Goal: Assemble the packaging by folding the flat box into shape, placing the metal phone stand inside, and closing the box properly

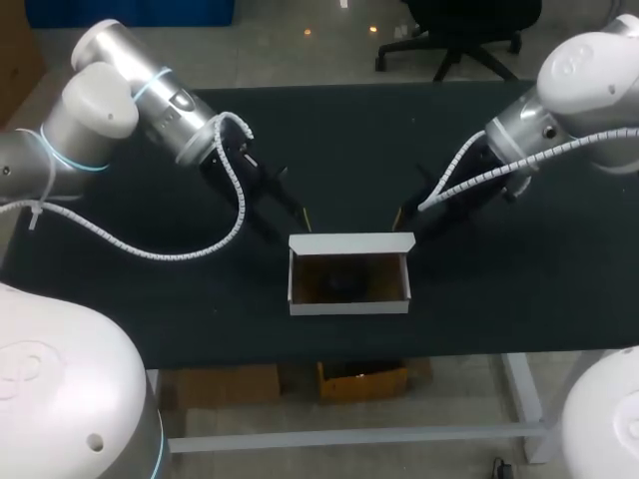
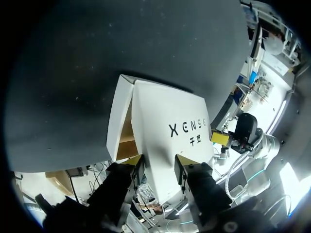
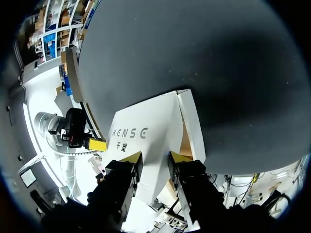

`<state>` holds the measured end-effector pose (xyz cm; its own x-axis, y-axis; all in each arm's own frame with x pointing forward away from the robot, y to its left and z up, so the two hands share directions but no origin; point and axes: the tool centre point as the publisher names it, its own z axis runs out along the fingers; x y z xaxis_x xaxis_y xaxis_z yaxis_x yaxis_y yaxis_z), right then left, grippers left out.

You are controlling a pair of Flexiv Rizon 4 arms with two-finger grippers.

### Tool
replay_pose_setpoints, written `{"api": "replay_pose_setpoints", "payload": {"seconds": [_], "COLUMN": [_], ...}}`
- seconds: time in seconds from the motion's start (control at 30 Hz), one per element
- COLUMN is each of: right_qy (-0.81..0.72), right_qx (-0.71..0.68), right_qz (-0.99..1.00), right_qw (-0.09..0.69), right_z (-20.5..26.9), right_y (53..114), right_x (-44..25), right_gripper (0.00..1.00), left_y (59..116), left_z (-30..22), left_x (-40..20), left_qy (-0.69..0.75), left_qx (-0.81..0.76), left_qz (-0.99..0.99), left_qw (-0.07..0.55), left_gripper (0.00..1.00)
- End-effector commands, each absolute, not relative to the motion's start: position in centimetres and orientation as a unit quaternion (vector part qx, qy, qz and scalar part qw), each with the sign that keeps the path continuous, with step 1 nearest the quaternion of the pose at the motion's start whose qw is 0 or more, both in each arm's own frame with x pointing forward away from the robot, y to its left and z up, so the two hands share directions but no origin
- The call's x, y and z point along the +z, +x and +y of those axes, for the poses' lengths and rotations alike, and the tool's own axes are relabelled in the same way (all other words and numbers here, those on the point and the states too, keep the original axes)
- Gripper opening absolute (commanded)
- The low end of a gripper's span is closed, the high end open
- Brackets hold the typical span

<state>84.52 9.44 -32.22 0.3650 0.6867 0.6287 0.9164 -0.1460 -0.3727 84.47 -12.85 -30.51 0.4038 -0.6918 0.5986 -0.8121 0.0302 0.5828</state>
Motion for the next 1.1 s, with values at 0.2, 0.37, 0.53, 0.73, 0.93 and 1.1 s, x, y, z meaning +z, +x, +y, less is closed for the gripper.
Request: {"api": "replay_pose_setpoints", "payload": {"seconds": [0.2, 0.37, 0.53, 0.73, 0.93, 1.1], "right_qy": [-0.749, -0.752, -0.752, -0.753, -0.752, -0.752], "right_qx": [-0.169, -0.18, -0.189, -0.196, -0.198, -0.199], "right_qz": [-0.536, -0.531, -0.527, -0.522, -0.52, -0.519], "right_qw": [0.352, 0.348, 0.349, 0.35, 0.352, 0.355], "right_z": [9.8, 9.81, 9.82, 9.79, 9.66, 9.49], "right_y": [84.42, 84.47, 84.47, 84.41, 84.27, 84.2], "right_x": [-31.71, -31.53, -31.52, -31.75, -31.98, -32.27], "right_gripper": [0.33, 0.33, 0.34, 0.34, 0.35, 0.35], "left_y": [84.25, 84.22, 84.21, 84.2, 84.17, 84.13], "left_z": [-13.37, -13.39, -13.37, -13.35, -13.28, -13.23], "left_x": [-30.51, -30.38, -30.26, -30.23, -30.31, -30.46], "left_qy": [0.693, 0.694, 0.695, 0.695, 0.695, 0.694], "left_qx": [0.07, 0.076, 0.08, 0.081, 0.081, 0.08], "left_qz": [-0.542, -0.539, -0.537, -0.537, -0.537, -0.537], "left_qw": [0.471, 0.472, 0.471, 0.472, 0.471, 0.472], "left_gripper": [0.42, 0.43, 0.43, 0.43, 0.43, 0.42]}}
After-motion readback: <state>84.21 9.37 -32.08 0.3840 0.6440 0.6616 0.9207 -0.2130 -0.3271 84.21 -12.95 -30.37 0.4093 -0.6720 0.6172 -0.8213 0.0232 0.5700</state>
